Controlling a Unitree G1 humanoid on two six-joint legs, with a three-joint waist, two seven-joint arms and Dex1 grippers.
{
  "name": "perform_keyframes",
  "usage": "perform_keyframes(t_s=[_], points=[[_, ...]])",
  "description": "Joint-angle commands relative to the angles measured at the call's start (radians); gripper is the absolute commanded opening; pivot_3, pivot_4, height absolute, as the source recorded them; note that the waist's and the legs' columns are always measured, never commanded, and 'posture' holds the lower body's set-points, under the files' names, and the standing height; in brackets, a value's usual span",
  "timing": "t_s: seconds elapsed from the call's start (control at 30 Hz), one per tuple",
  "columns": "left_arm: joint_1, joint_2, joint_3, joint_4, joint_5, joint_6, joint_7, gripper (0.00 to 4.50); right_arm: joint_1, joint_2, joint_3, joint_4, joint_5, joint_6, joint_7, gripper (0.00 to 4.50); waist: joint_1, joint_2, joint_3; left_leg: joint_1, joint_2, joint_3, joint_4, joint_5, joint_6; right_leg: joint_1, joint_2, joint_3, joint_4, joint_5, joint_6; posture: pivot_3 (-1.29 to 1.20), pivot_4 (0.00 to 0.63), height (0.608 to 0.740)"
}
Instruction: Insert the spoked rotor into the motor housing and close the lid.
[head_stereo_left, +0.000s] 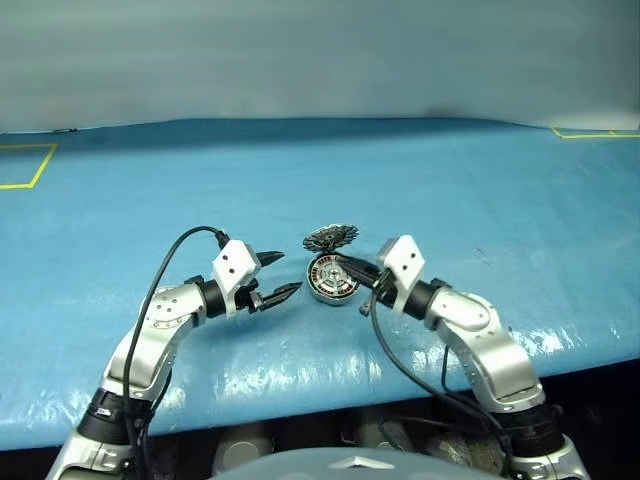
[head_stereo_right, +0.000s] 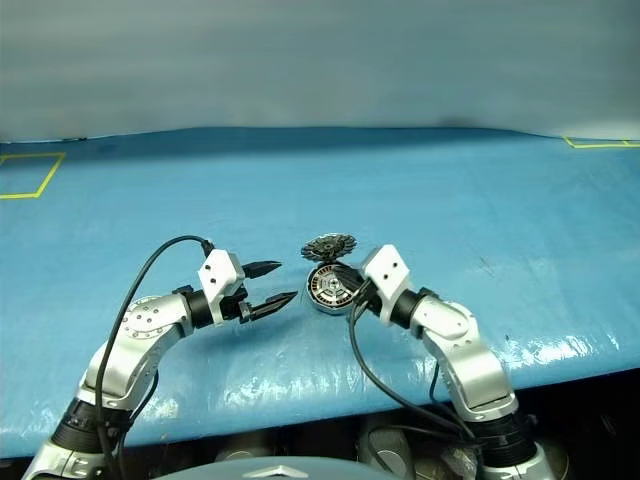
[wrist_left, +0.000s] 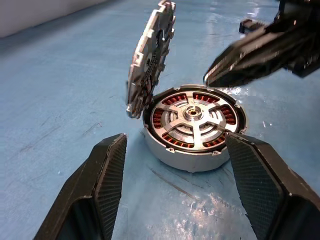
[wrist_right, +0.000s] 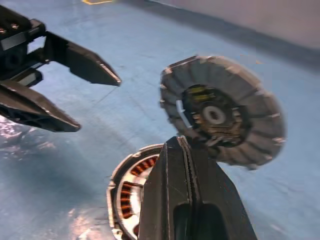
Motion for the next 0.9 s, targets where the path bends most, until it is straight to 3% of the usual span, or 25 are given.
perform_keyframes(t_s=[0.03,0.2,0.4,0.6,0.9], points=[[0.003,-0.008,0.017,-0.046,-0.017,-0.010,0.008,3.33,-0.019,-0.017,-0.075,-0.047,0.019,0.003,-0.030,0.00,0.000,0.000,0.000,0.000,-0.001,0.000,0.000,0.000,0.000,0.000,0.000,0.000,0.000,0.000,0.000,0.00,0.150,0.740],[0.012,-0.021,0.002,-0.049,-0.028,-0.014,-0.005,3.33,-0.088,-0.011,-0.136,-0.071,0.056,-0.020,-0.060,0.00,-0.003,0.001,0.001,0.000,-0.002,0.001,-0.001,0.000,0.000,-0.001,0.000,0.001,0.000,0.000,0.000,0.00,0.150,0.740],[0.000,-0.036,-0.013,-0.031,-0.016,-0.026,-0.007,3.33,-0.292,0.059,-0.083,0.022,0.035,-0.063,-0.084,0.00,-0.005,0.003,0.003,0.000,-0.001,0.001,-0.001,0.000,0.000,-0.001,0.001,0.002,0.001,0.000,0.000,0.00,0.150,0.740],[0.012,-0.001,-0.021,-0.049,-0.039,-0.008,-0.061,3.33,-0.410,0.011,0.081,0.222,-0.077,-0.124,0.032,0.00,-0.005,0.003,0.003,-0.001,-0.004,0.002,-0.001,-0.001,0.002,-0.001,-0.001,0.003,-0.001,0.004,-0.004,0.00,0.150,0.740],[0.049,0.039,0.000,-0.057,-0.030,-0.033,-0.071,3.33,-0.461,-0.052,0.155,0.305,-0.135,-0.186,0.165,0.00,-0.004,0.004,0.005,-0.001,-0.004,0.002,-0.002,-0.001,0.002,-0.002,-0.002,0.002,-0.001,0.003,-0.003,0.00,0.150,0.740]])
